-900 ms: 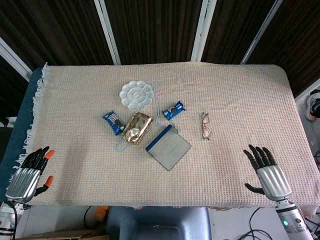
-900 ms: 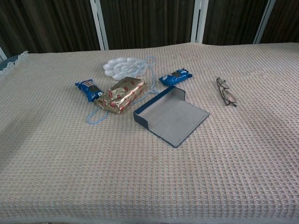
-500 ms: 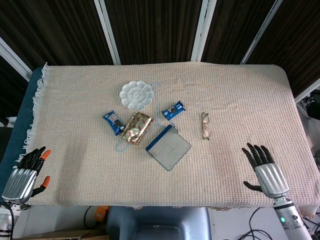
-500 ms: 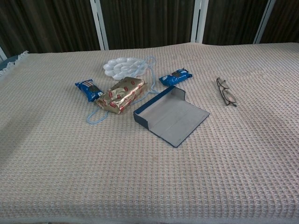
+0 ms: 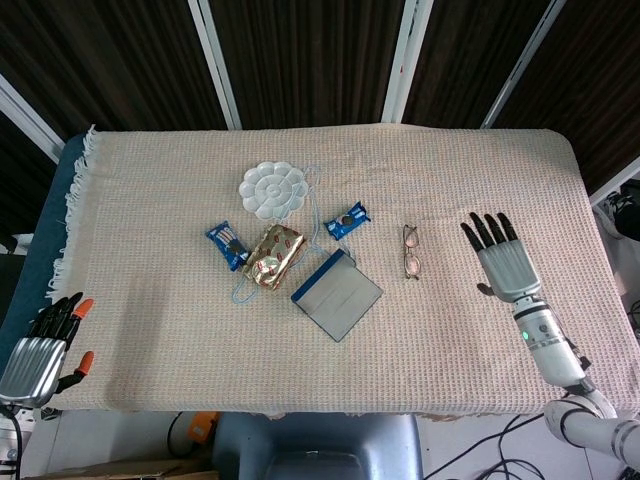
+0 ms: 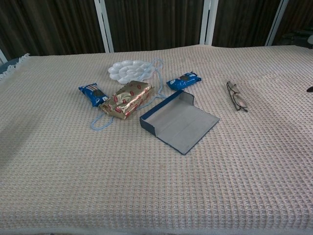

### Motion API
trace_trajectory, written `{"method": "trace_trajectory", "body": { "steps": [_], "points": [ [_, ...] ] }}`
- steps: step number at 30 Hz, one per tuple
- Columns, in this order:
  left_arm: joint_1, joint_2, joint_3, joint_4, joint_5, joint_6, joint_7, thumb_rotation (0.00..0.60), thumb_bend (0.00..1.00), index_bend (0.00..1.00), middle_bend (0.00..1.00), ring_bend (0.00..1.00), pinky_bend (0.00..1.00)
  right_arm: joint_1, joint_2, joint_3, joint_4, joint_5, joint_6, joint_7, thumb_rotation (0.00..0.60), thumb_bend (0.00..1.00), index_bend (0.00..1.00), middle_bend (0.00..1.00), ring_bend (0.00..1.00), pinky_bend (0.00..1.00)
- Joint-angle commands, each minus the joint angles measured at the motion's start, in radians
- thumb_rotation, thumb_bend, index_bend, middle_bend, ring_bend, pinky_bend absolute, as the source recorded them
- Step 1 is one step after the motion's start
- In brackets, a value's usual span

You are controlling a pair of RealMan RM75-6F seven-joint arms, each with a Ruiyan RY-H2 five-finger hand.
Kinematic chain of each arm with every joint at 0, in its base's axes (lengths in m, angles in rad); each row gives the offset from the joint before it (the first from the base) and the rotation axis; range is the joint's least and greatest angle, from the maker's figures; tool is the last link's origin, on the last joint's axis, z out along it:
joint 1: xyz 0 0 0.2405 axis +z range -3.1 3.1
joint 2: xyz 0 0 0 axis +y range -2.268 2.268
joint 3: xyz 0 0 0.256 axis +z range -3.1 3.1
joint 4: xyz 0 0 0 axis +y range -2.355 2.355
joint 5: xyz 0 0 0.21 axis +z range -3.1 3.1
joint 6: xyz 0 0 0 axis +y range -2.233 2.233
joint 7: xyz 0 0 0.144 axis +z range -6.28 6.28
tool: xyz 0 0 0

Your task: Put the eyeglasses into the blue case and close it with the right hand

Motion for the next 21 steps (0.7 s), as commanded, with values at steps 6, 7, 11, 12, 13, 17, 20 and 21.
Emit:
{"method": "trace_trajectory", "body": {
  "steps": [6,7,11,12,13,17,20,21],
  "points": [
    [-0.012,-0.007,-0.007,0.0,-0.029,-0.036,0.023,0.6,0.38,0.0,0.0,0.0,0.12,0.213,-0.151,-0.03,0.282,-0.093,-0.175,-0.017,0.6,0.24,0.24,0.0,0.0,0.0],
    [-0.012,-0.007,-0.008,0.0,-0.032,-0.037,0.026,0.6,0.38,0.0,0.0,0.0,0.12,0.227,-0.165,-0.037,0.303,-0.098,-0.189,-0.017,0.6,0.26,0.25,0.0,0.0,0.0],
    [-0.013,-0.008,-0.013,0.0,-0.047,-0.043,0.033,0.6,0.38,0.0,0.0,0.0,0.12,0.272,-0.215,-0.089,0.397,-0.149,-0.221,-0.029,0.6,0.35,0.32,0.0,0.0,0.0],
    [-0.013,-0.008,-0.014,0.001,-0.05,-0.046,0.033,0.6,0.38,0.0,0.0,0.0,0.12,0.278,-0.227,-0.099,0.421,-0.158,-0.224,-0.031,0.6,0.38,0.34,0.0,0.0,0.0],
    [-0.014,-0.009,-0.015,0.002,-0.055,-0.05,0.034,0.6,0.38,0.0,0.0,0.0,0.12,0.286,-0.244,-0.11,0.452,-0.166,-0.228,-0.03,0.6,0.41,0.35,0.0,0.0,0.0],
    [-0.018,-0.01,-0.017,0.002,-0.065,-0.062,0.039,0.6,0.38,0.0,0.0,0.0,0.12,0.306,-0.292,-0.131,0.529,-0.177,-0.243,-0.008,0.6,0.45,0.37,0.0,0.0,0.0],
    [-0.018,-0.01,-0.018,0.0,-0.068,-0.062,0.042,0.6,0.38,0.0,0.0,0.0,0.12,0.32,-0.315,-0.145,0.563,-0.189,-0.245,0.007,0.6,0.45,0.37,0.0,0.0,0.0],
    [-0.018,-0.011,-0.019,0.0,-0.069,-0.061,0.042,0.6,0.38,0.0,0.0,0.0,0.12,0.324,-0.32,-0.148,0.57,-0.191,-0.243,0.012,0.6,0.45,0.37,0.0,0.0,0.0]
  ]
}}
